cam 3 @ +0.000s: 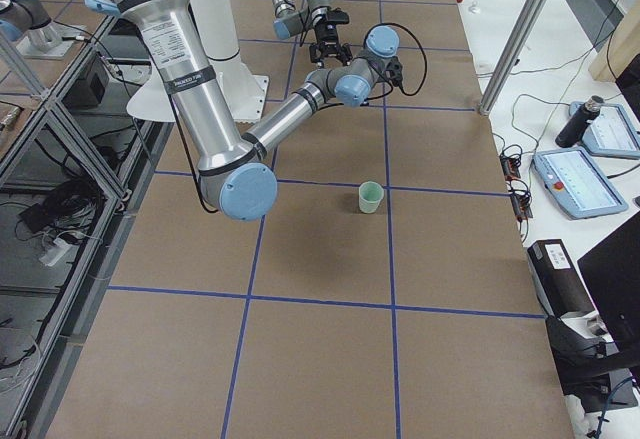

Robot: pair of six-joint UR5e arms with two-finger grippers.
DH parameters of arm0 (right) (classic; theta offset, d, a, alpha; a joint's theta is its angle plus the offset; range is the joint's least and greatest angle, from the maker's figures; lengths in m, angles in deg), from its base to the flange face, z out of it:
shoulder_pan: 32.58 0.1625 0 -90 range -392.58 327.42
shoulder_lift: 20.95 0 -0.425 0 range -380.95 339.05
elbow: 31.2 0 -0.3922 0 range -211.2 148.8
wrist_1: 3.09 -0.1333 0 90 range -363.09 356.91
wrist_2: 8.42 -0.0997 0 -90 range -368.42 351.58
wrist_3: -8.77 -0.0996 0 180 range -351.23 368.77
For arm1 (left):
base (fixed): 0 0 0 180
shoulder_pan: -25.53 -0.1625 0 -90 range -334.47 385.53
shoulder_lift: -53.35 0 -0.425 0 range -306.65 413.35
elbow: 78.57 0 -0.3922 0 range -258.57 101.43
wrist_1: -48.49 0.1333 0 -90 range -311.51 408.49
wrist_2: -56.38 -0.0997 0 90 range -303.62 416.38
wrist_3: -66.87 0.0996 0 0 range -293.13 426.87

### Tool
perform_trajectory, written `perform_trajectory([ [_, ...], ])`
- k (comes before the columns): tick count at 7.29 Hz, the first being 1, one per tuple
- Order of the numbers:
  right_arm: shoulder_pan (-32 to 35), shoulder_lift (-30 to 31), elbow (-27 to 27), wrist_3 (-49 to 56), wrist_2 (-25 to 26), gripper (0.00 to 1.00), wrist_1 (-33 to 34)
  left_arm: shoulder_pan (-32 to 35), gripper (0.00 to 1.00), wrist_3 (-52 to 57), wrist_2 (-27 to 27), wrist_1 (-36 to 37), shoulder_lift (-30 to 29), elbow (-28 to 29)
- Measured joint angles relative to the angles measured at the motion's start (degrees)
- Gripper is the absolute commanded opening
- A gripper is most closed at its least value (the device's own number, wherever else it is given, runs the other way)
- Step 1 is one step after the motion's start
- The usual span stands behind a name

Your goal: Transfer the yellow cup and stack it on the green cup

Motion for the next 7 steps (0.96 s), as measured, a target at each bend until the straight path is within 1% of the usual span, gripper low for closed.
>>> perform_trajectory([
  [1, 2.1, 0.5, 0.4, 0.0, 1.7, 0.0, 0.0, 0.3, 1.0, -0.3, 0.0, 1.7, 0.2, 0.0],
  [2, 4.3, 1.0, 0.6, 0.1, 2.7, 0.0, 0.1, 1.4, 1.0, -0.8, 0.1, 5.8, 0.4, -0.1],
  [3, 6.3, 1.7, 0.9, 0.5, 3.1, 0.0, 0.1, 3.4, 1.0, -1.6, 0.8, 12.2, 0.6, -0.4],
  [5, 9.3, 3.6, 1.0, 1.7, 4.4, 0.0, 0.0, 8.6, 1.0, -2.0, 6.0, 26.0, 0.6, -2.1],
  [7, 10.6, 7.0, 1.0, 6.2, 8.1, 0.0, 0.1, 14.1, 1.0, -1.8, 11.5, 36.5, 0.6, -3.4],
])
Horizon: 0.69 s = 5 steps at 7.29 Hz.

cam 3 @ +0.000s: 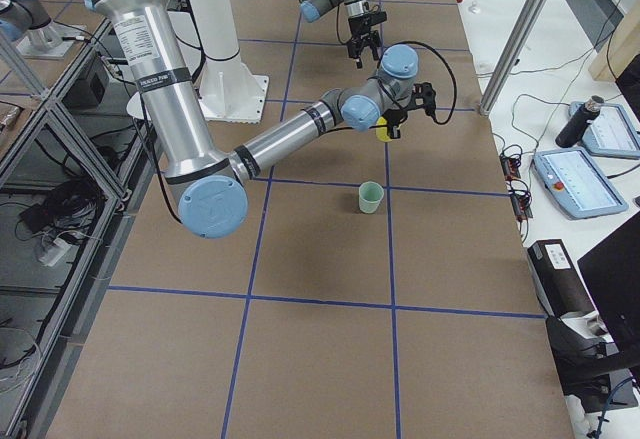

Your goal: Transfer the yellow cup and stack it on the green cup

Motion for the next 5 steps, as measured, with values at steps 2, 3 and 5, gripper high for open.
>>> perform_trajectory([
  [2, 1.2, 4.6, 0.0, 7.6, 2.4, 0.0, 0.2, 5.0, 1.0, 0.3, 6.1, 5.8, 0.5, -1.1],
  [3, 1.8, 5.8, 0.0, 9.7, 2.7, 0.0, 1.1, 6.3, 1.0, 0.3, 7.8, 6.6, 1.1, -1.3],
  [5, 2.1, 6.6, 0.0, 12.8, 3.0, 0.0, 4.4, 7.2, 1.0, 0.4, 8.8, 6.9, 2.1, -2.0],
])
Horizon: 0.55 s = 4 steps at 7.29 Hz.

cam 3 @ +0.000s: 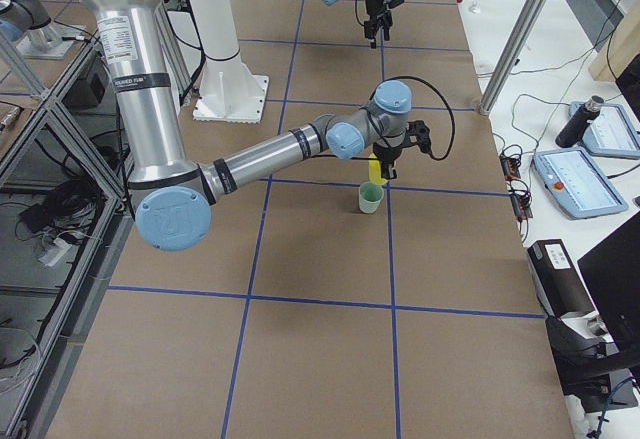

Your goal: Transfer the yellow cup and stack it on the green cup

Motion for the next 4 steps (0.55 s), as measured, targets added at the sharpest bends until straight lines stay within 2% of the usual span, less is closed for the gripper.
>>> perform_trajectory([
  [4, -1.4, 0.7, 1.1, 1.3, 0.4, 0.0, 1.6, 0.2, 1.0, 0.0, 0.2, 0.0, 1.7, -1.6],
])
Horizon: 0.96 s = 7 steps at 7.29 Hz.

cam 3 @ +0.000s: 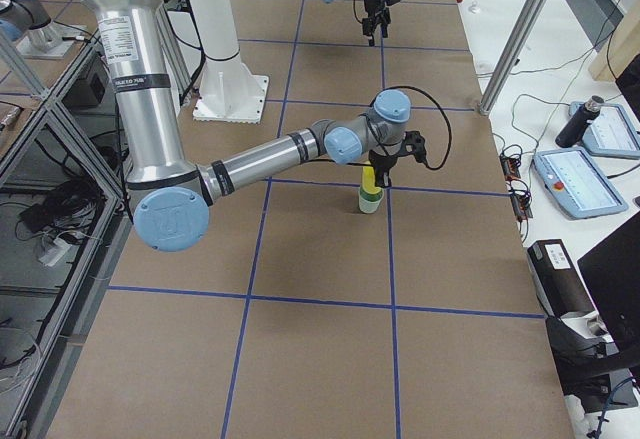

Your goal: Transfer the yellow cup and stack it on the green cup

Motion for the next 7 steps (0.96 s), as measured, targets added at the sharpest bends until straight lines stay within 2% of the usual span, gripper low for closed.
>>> perform_trajectory([
  [3, -0.3, 0.2, 0.9, 1.5, 1.1, 0.0, 0.1, 0.0, 1.0, 0.0, 0.0, -0.1, 0.3, 0.0],
  [4, -0.3, 0.2, 1.2, 1.8, 1.1, 0.07, 0.1, 0.0, 1.0, 0.0, 0.0, -0.2, 0.5, 0.0],
  [5, -0.3, 0.2, 1.3, 1.9, 1.1, 0.93, 0.1, 0.0, 1.0, 0.0, 0.0, -0.2, 0.6, 0.0],
  [6, -0.4, 0.0, 1.4, 1.9, 1.1, 1.0, 0.1, 0.0, 1.0, 0.0, 0.0, -0.3, 0.7, 0.0],
  [7, -0.4, -0.1, 1.4, 1.8, 1.2, 1.0, 0.1, 0.0, 1.0, 0.0, -0.1, -0.3, 0.8, 0.0],
])
